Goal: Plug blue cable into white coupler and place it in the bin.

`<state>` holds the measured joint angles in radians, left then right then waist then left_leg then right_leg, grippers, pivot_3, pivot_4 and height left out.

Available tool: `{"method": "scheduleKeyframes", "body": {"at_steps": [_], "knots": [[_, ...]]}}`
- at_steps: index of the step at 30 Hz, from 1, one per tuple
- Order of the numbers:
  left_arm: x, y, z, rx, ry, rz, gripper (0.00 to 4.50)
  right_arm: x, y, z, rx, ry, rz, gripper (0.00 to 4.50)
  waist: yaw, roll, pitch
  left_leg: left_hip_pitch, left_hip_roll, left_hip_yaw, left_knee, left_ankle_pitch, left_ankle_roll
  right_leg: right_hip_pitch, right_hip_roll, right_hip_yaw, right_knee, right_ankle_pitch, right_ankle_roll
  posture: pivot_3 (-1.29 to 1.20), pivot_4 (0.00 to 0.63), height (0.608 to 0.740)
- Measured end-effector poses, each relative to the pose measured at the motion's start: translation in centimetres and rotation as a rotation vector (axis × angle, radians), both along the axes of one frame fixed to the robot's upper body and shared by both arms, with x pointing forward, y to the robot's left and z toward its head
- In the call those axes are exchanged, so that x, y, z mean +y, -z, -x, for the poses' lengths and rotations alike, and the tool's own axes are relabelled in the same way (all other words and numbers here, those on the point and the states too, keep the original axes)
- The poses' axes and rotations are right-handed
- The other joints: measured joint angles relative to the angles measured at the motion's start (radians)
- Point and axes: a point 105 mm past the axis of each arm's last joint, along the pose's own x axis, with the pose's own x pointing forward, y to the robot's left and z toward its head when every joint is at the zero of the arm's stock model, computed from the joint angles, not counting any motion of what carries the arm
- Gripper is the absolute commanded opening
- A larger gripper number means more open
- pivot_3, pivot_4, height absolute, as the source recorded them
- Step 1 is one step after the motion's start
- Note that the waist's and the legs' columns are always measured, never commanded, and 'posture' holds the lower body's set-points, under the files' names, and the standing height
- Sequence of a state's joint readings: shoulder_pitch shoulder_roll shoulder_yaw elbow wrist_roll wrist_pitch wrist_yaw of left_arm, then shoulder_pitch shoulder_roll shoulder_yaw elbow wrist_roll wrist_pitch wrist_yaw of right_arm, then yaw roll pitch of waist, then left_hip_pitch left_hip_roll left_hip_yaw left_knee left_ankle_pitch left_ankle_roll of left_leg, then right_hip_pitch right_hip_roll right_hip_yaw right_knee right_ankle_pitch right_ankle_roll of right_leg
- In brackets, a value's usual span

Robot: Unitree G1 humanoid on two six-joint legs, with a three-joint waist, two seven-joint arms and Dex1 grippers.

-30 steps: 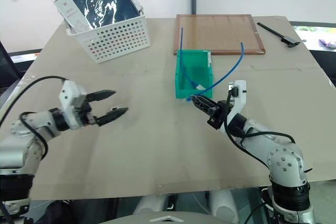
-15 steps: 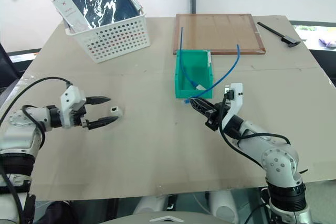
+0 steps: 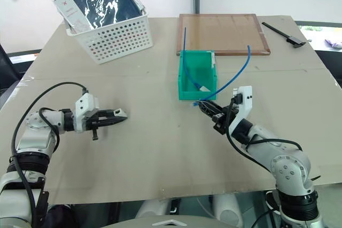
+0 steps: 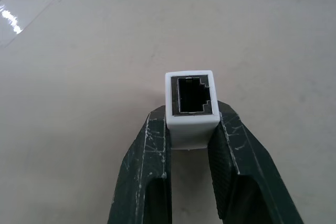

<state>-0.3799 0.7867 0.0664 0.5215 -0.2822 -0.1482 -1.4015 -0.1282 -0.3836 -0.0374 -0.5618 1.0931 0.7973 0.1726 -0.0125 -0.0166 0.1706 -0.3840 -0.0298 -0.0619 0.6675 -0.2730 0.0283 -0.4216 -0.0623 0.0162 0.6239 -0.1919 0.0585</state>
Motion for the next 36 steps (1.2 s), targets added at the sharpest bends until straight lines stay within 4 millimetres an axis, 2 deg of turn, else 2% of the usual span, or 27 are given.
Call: {"method": "scheduleKeyframes", "body": {"at_steps": [5, 8, 10, 13, 15, 22, 36], "knots": [[-6.6, -1.2, 0.6, -0.002, 0.157, 0.063, 0.36, -0.8, -1.3, -0.2, -0.154, -0.028, 0.096, 0.00, -0.001, 0.000, 0.000, 0.000, 0.000, 0.000, 0.001, 0.000, 0.000, 0.000, 0.000, 0.000, 0.000, 0.000, 0.000, 0.00, 0.150, 0.740], [-9.4, -0.9, 0.8, 0.032, 0.210, 0.029, 0.36, -1.0, -2.5, -0.5, -0.249, -0.074, 0.194, 0.00, -0.004, -0.001, 0.000, 0.001, 0.000, 0.001, 0.001, 0.000, 0.000, 0.000, 0.001, 0.000, 0.001, 0.000, 0.000, 0.00, 0.150, 0.740], [-10.3, -0.7, 0.8, 0.047, 0.226, 0.012, 0.36, -0.9, -2.8, -0.6, -0.275, -0.099, 0.216, 0.00, -0.004, -0.001, 0.000, 0.001, 0.000, 0.000, 0.001, 0.000, 0.000, 0.000, 0.002, 0.000, 0.001, 0.000, 0.000, 0.00, 0.150, 0.740], [-13.9, -0.8, -0.1, 0.044, 0.291, -0.027, 0.36, 0.5, -2.9, -1.0, -0.373, -0.274, 0.424, 0.00, -0.001, 0.000, 0.001, 0.000, -0.001, 0.001, 0.002, 0.000, 0.000, 0.001, 0.002, 0.000, 0.001, 0.000, 0.000, 0.00, 0.150, 0.740], [-15.6, -0.6, -0.3, 0.042, 0.327, -0.046, 0.36, 1.8, -3.4, -1.2, -0.439, -0.358, 0.466, 0.00, -0.002, -0.001, 0.000, 0.001, -0.001, 0.000, 0.002, 0.000, 0.000, 0.002, 0.003, 0.000, 0.000, 0.000, 0.000, 0.00, 0.150, 0.740], [-16.3, 1.0, -1.5, 0.051, 0.348, -0.151, 0.36, 3.8, 0.4, -2.2, -0.432, -0.547, 0.629, 0.00, -0.002, -0.001, 0.000, -0.001, -0.001, 0.000, 0.001, 0.000, 0.000, -0.001, 0.003, 0.001, 0.000, 0.000, 0.000, 0.00, 0.150, 0.740], [-16.6, 1.1, -1.9, -0.008, 0.394, -0.192, 0.36, 4.0, 1.4, -3.8, -0.469, -0.620, 0.727, 0.00, 0.001, -0.001, 0.000, 0.000, -0.001, 0.000, 0.002, 0.000, 0.000, 0.000, 0.002, 0.000, 0.001, 0.000, 0.000, 0.00, 0.150, 0.740]]}}
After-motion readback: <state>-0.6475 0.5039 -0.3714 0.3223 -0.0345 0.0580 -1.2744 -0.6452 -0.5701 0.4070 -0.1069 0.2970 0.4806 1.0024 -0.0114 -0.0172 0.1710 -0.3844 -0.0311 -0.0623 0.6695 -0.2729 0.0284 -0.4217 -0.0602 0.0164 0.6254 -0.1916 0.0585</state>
